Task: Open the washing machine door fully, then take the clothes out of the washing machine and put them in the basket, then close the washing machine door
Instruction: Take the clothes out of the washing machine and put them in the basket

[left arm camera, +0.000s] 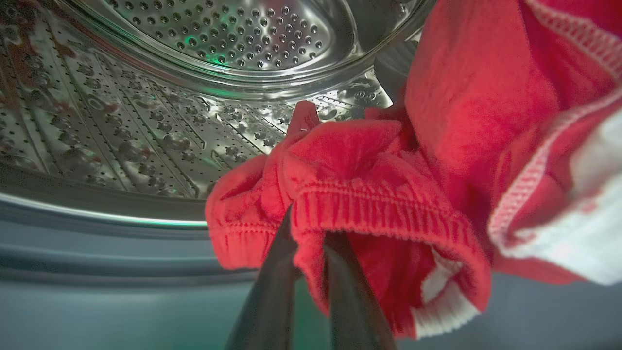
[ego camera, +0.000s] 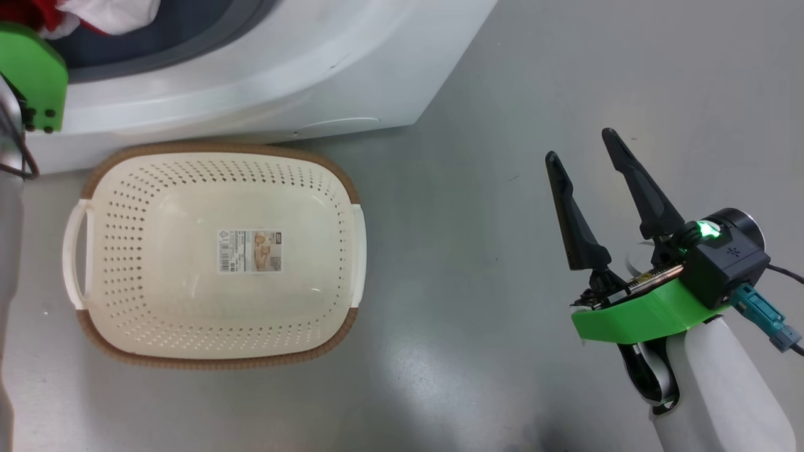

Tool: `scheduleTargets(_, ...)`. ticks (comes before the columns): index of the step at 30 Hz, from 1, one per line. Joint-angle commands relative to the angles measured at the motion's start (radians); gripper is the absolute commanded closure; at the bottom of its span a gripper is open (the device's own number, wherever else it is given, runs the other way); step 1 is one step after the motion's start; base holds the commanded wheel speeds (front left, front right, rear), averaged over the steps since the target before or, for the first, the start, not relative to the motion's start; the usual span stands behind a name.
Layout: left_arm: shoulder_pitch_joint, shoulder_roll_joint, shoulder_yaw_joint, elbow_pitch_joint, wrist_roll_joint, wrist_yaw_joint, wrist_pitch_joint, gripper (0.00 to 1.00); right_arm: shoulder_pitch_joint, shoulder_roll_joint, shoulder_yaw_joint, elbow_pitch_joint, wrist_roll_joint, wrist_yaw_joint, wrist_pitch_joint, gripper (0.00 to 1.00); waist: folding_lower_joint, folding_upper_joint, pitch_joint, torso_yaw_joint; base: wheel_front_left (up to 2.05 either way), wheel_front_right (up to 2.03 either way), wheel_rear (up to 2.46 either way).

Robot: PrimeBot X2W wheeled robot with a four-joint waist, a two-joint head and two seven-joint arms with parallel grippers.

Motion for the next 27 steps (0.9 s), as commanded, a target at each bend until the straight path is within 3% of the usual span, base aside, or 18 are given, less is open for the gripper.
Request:
scheduleTargets(1,-0.007,0.039,0.018,-0.027,-0.011,0.013,-0.022,1.0,0.002,0.003,0.013,-0.019,0.006,0.003,-0.006,0.0,0.0,-0.0001,-0.004,0.003,0.0,0.0,0.0)
scheduleTargets(9,0.018,0.009,0.066,-0.062,-0.088,0.006,-0.131,1.0,0.012,0.004,0.004,-0.015,-0.002,0.003,-0.006,0.0,0.0,-0.0001,-0.03,0.024,0.0,0.0,0.0)
scheduleTargets(17,0.081,-0.005,0.084,-0.143,-0.126,0.012,-0.173,1.0,0.025,-0.008,-0.006,-0.016,-0.01,0.003,-0.006,0.0,0.0,-0.0001,-0.064,0.056,0.0,0.0,0.0)
scheduleTargets(22,0.164,-0.016,0.115,-0.289,-0.159,0.022,-0.178,1.0,0.036,-0.013,-0.008,-0.014,-0.015,0.003,-0.006,0.0,0.0,-0.0001,-0.091,0.077,0.0,0.0,0.0)
scheduleTargets(27,0.314,-0.024,0.158,-0.535,-0.183,0.034,-0.178,1.0,0.053,-0.017,-0.019,-0.01,-0.021,0.003,-0.006,0.0,0.0,-0.0001,-0.128,0.096,0.0,0.0,0.0)
